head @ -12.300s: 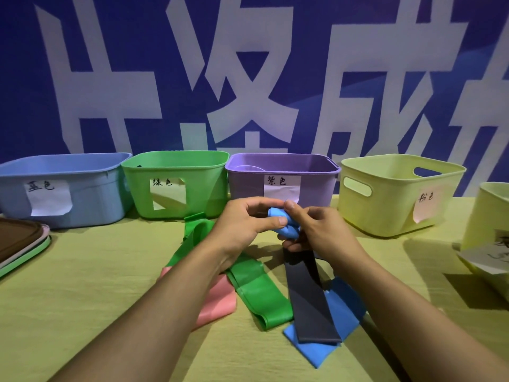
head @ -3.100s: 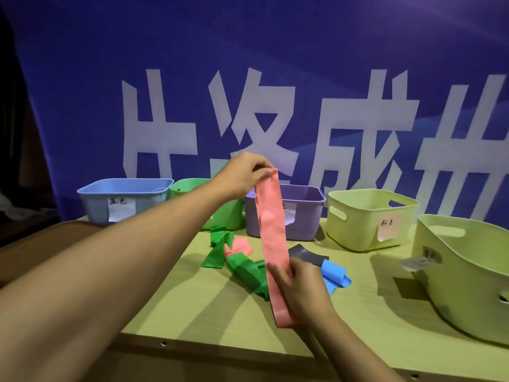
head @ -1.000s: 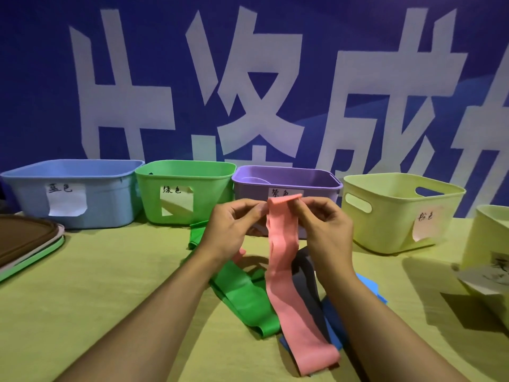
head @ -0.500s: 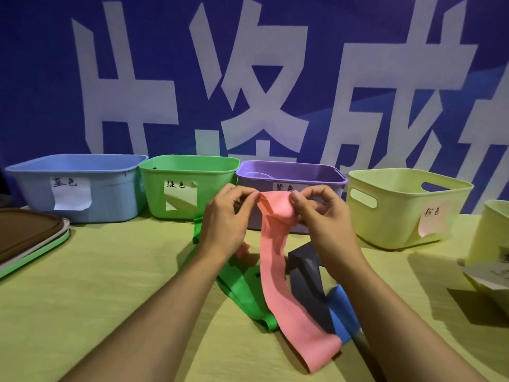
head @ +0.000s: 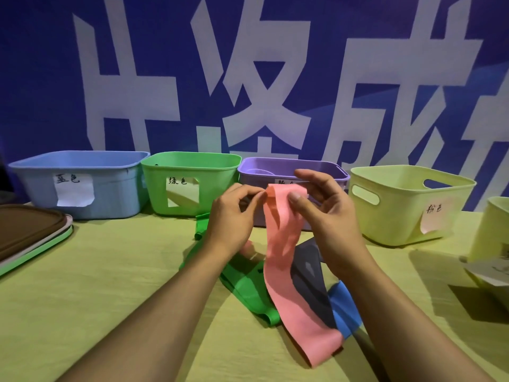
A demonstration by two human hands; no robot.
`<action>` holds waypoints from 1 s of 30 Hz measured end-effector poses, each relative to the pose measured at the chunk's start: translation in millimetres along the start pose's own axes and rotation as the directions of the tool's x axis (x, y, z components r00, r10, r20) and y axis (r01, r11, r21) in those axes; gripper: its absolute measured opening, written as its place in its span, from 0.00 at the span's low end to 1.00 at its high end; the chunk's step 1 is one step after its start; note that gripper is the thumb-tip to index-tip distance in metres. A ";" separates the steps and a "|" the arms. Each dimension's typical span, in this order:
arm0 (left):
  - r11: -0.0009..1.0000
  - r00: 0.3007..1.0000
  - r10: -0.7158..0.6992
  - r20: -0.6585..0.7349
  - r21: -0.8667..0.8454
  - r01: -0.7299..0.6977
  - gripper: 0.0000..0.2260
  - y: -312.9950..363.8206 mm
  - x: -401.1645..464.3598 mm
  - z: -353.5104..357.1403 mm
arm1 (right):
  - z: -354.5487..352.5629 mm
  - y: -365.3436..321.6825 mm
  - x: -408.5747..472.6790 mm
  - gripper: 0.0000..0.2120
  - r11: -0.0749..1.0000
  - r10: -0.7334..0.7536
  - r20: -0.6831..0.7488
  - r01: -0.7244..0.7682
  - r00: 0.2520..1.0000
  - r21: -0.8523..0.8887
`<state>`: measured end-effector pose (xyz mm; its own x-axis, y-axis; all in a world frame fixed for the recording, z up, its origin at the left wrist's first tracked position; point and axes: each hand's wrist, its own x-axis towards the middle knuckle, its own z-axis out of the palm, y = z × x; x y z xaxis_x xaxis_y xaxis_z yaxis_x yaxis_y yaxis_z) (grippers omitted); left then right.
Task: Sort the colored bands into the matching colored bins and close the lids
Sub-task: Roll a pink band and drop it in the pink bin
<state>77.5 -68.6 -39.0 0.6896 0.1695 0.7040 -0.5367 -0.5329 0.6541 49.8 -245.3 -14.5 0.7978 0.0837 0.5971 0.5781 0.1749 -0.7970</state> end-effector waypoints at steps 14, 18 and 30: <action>0.681 0.818 -0.247 0.519 -0.507 0.528 0.26 20.1 -13.0 6.1 | -5.6 1.2 2.2 0.18 0.996 -0.091 0.003 0.091 0.996 0.001; 0.572 0.809 -0.150 0.569 -0.617 0.540 0.38 25.5 -12.4 6.7 | -6.2 7.1 3.1 0.19 0.997 -0.082 0.007 0.082 0.997 -0.012; 0.806 0.940 -0.200 0.278 -0.498 0.319 0.18 48.0 15.4 1.4 | -1.8 8.9 1.6 0.23 0.994 -0.108 0.092 0.108 0.990 0.005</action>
<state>63.0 -92.8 2.9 0.8904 0.0351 0.4539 -0.4550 0.0374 0.8897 56.6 -245.4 -20.8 0.7119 0.1540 0.6852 0.6598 0.1875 -0.7276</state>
